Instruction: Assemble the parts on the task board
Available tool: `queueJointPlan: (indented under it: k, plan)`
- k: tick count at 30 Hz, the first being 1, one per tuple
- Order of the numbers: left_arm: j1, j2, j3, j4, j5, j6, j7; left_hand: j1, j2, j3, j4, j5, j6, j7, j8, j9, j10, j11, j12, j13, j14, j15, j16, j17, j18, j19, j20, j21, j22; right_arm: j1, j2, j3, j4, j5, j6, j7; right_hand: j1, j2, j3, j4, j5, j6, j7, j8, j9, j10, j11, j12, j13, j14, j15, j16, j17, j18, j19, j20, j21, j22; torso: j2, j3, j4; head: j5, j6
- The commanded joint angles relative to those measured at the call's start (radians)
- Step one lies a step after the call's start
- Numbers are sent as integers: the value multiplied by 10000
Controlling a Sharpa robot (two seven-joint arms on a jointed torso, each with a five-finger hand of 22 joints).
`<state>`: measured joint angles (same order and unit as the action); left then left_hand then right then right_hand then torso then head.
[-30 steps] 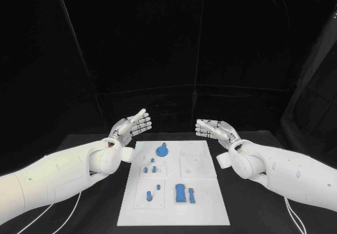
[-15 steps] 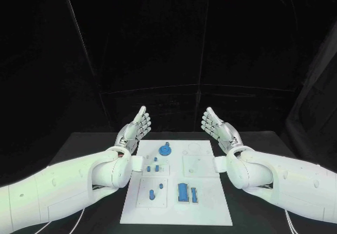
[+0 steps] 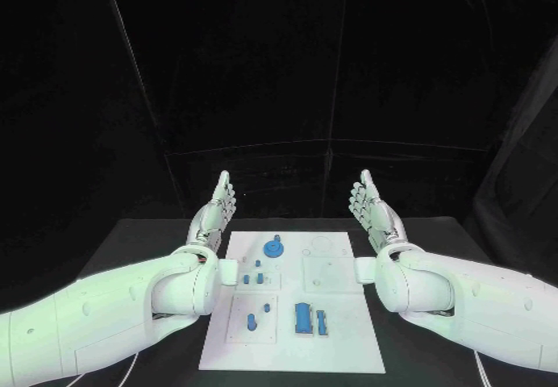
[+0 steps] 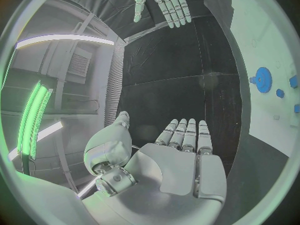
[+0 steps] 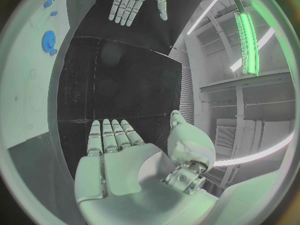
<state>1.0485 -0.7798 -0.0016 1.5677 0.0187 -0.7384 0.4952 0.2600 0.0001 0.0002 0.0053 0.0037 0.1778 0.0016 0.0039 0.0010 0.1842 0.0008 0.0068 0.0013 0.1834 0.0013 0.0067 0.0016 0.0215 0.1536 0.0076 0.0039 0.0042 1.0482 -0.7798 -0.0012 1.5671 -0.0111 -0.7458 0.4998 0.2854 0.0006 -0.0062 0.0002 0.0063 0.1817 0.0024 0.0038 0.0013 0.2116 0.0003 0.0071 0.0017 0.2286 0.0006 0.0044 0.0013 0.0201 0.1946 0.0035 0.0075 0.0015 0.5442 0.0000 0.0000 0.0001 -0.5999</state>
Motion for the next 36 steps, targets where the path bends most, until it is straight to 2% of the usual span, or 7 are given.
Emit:
queueJointPlan:
  k: [1,14,15,17,20,21,36]
  plan:
    - [15,-2,16,23,-187,-316,248,-828,-1,-2,-53,-37,-564,-16,-39,-10,-588,-8,-68,-13,-586,-13,-67,-16,-215,-484,-76,-39,-42,18,-2,12,29,111,-242,202,-924,-6,62,-2,-63,-590,-24,-38,-13,-686,-3,-71,-17,-740,-6,-44,-13,-201,-625,-35,-75,-15,0,0,0,-1,-1]
    - [15,-2,16,23,-187,-316,248,-1537,-1,-2,-53,-37,-1043,-16,-39,-10,-1082,-8,-68,-13,-1085,-13,-67,-16,-215,-1536,-76,-39,-42,18,-2,12,29,111,-242,202,-1688,-6,62,-2,-63,-1063,-24,-38,-13,-1245,-3,-71,-17,-1349,-6,-44,-13,-201,-1135,-35,-75,-15,0,0,0,-1,-1]
    - [15,-2,16,23,-187,-316,248,-1592,-1,-2,-53,-37,-1778,-16,-39,-10,-1118,-8,-68,-13,-1107,-13,-67,-16,-215,-1536,-76,-39,-42,18,-2,12,29,111,-242,202,-1984,-6,62,-2,-63,-1817,-24,-38,-13,-2116,-3,-71,-17,-1583,-6,-44,-13,-201,-1946,-35,-75,-15,0,0,0,-1,-1]
    - [15,-2,16,23,-187,-316,248,-1665,-1,-2,-53,-37,-1778,-16,-39,-10,-1842,-8,-68,-13,-1834,-13,-67,-16,-215,-1536,-76,-39,-42,18,-2,12,29,111,-242,202,-2854,-6,62,-2,-63,-1817,-24,-38,-13,-2116,-3,-71,-17,-2286,-6,-44,-13,-201,-1946,-35,-75,-15,0,0,0,-1,-1]
    - [15,-2,16,23,-187,-316,248,-1869,-1,-2,-53,-37,-1778,-16,-39,-10,-1842,-8,-68,-13,-1834,-13,-67,-16,-215,-1536,-76,-39,-42,18,-2,12,29,111,-242,202,-2854,-6,62,-2,-63,-1817,-24,-38,-13,-2116,-3,-71,-17,-2286,-6,-44,-13,-201,-1946,-35,-75,-15,0,0,0,-1,-1]
    - [15,-2,16,23,-187,-316,248,-2600,-1,-2,-53,-37,-1778,-16,-39,-10,-1842,-8,-68,-13,-1834,-13,-67,-16,-215,-1536,-76,-39,-42,18,-2,12,29,111,-242,202,-2854,-6,62,-2,-63,-1817,-24,-38,-13,-2116,-3,-71,-17,-2286,-6,-44,-13,-201,-1946,-35,-75,-15,0,0,0,-1,-1]
    - [15,-2,16,23,-187,-316,248,-2600,-1,-2,-53,-37,-1778,-16,-39,-10,-1842,-8,-68,-13,-1834,-13,-67,-16,-215,-1536,-76,-39,-42,18,-2,12,29,111,-242,202,-2854,-6,62,-2,-63,-1817,-24,-38,-13,-2116,-3,-71,-17,-2286,-6,-44,-13,-201,-1946,-35,-75,-15,0,0,0,-1,-1]
